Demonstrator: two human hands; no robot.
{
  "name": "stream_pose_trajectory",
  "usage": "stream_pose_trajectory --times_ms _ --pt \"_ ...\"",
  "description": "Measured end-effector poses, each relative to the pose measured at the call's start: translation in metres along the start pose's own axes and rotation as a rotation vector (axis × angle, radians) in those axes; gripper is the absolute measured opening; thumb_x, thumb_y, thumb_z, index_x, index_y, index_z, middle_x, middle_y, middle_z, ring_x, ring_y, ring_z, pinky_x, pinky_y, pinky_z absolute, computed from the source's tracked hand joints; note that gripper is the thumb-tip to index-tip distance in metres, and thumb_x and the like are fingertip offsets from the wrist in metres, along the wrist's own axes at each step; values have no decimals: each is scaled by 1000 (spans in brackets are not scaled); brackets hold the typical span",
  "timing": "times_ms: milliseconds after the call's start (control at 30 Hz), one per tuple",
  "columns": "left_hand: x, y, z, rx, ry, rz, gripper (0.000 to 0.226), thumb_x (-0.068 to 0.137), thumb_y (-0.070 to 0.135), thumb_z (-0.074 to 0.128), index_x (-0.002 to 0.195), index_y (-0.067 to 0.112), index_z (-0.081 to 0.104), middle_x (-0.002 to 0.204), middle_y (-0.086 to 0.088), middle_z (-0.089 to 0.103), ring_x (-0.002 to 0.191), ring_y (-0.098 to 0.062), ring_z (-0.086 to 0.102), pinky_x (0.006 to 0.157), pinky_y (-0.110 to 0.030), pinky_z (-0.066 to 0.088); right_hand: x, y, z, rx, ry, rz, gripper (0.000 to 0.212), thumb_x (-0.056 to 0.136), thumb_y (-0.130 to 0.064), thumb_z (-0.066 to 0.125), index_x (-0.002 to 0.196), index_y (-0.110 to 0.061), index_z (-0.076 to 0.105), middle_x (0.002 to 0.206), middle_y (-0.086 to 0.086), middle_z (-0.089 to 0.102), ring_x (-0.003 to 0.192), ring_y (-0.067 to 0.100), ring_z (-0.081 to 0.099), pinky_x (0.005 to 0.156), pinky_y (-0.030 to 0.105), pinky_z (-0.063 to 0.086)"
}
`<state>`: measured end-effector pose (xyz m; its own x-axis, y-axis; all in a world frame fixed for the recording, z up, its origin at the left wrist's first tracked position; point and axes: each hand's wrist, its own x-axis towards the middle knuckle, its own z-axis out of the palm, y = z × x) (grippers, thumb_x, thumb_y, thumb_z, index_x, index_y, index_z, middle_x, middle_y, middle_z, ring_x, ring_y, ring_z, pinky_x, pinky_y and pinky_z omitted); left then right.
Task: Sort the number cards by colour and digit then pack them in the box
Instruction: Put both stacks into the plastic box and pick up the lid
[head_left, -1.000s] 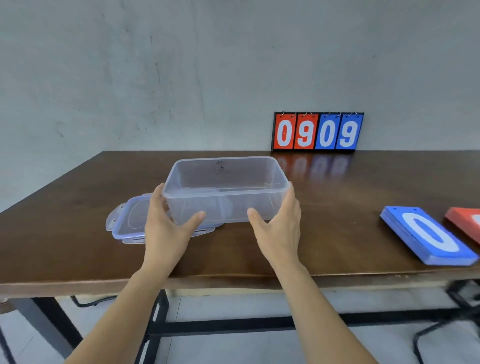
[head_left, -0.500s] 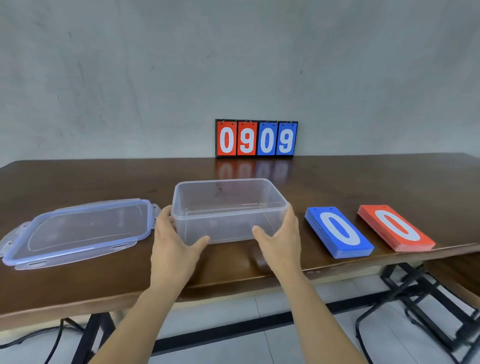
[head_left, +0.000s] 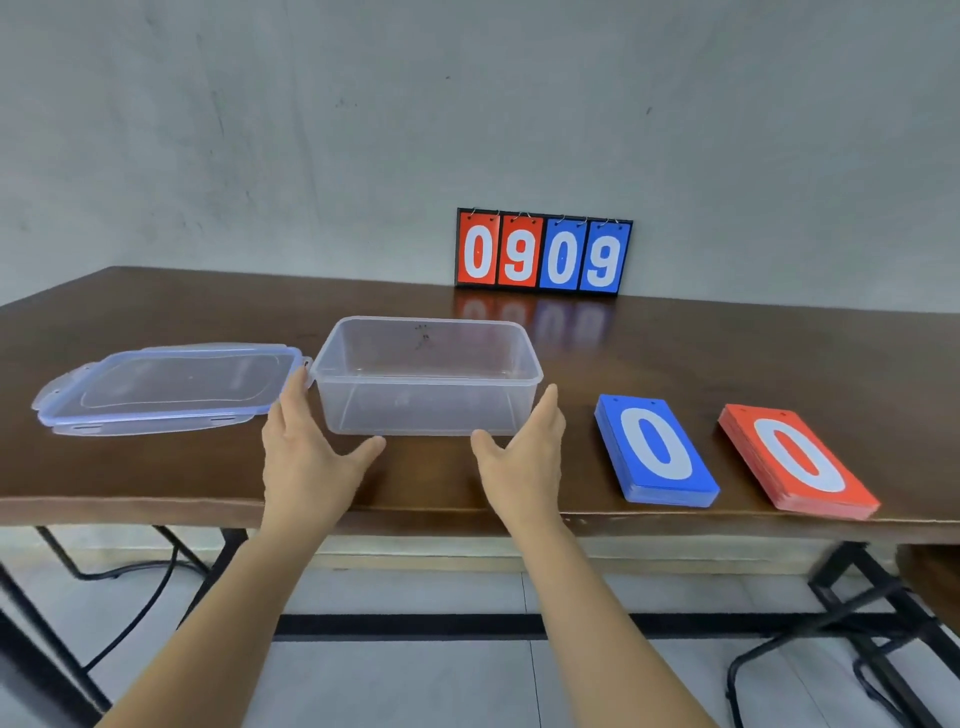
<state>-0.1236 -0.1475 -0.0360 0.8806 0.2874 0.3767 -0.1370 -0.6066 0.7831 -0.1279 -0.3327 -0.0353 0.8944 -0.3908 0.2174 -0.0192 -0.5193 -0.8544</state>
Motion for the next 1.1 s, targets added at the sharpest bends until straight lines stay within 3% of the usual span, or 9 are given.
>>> stream_pose_trajectory --times_ms 100,267,400,567,700,867,933,1000,1100 --pt "-28 10 8 76 90 56 95 74 30 82 149 19 25 150 -4 34 138 -25 24 113 -47 27 -19 5 -10 -46 -28 -85 91 89 -25 66 153 -23 2 158 -3 12 143 17 25 108 30 36" --pt "-64 42 28 107 165 261 78 79 28 77 144 16 37 147 -7 38 136 -26 29 111 -47 28 -40 11 -47 -140 -4 -287 76 91 -26 63 152 -26 17 156 -7 21 141 10 25 101 17 28" --pt "-77 85 53 70 45 427 69 84 28 73 144 20 39 145 -1 40 133 -18 37 106 -33 35 -30 20 -97 -364 169 -425 61 90 -23 62 145 -19 38 154 2 32 139 21 34 107 35 36" --pt "-87 124 104 46 -126 497 61 89 34 65 143 20 42 140 2 46 126 -15 45 102 -29 38 -1 51 -144 -618 160 -324 53 92 -32 58 141 -17 44 150 7 37 136 24 35 108 37 32" --pt "-86 138 143 107 -264 438 61 92 46 55 145 23 38 140 5 47 128 -15 44 105 -30 35 17 80 -153 -627 154 -214 48 93 -39 54 136 -18 48 143 5 44 131 23 39 106 35 32" --pt "-86 141 168 294 -379 355 49 95 52 40 136 25 37 110 8 62 110 -18 53 94 -32 37 28 96 -144 -645 90 -129 46 95 -46 35 130 -19 46 116 1 61 107 20 53 93 32 41" --pt "-86 142 169 305 -402 345 34 96 47 39 121 23 43 93 7 59 105 -19 53 87 -32 37 24 97 -138 -619 83 -129 54 88 -48 17 118 -17 50 103 1 64 96 22 54 85 33 39" --pt "-86 142 167 263 -433 330 20 95 41 43 100 22 45 76 8 51 94 -20 52 77 -32 36 20 99 -133 -516 117 -124 46 89 -43 24 110 -13 53 97 3 63 93 24 53 82 35 37" --pt "-89 138 161 196 -492 305 18 93 36 49 91 19 47 69 7 50 81 -19 47 73 -33 38 8 101 -125 -417 188 -84 45 89 -41 29 109 -10 55 95 2 63 94 24 52 84 35 39"
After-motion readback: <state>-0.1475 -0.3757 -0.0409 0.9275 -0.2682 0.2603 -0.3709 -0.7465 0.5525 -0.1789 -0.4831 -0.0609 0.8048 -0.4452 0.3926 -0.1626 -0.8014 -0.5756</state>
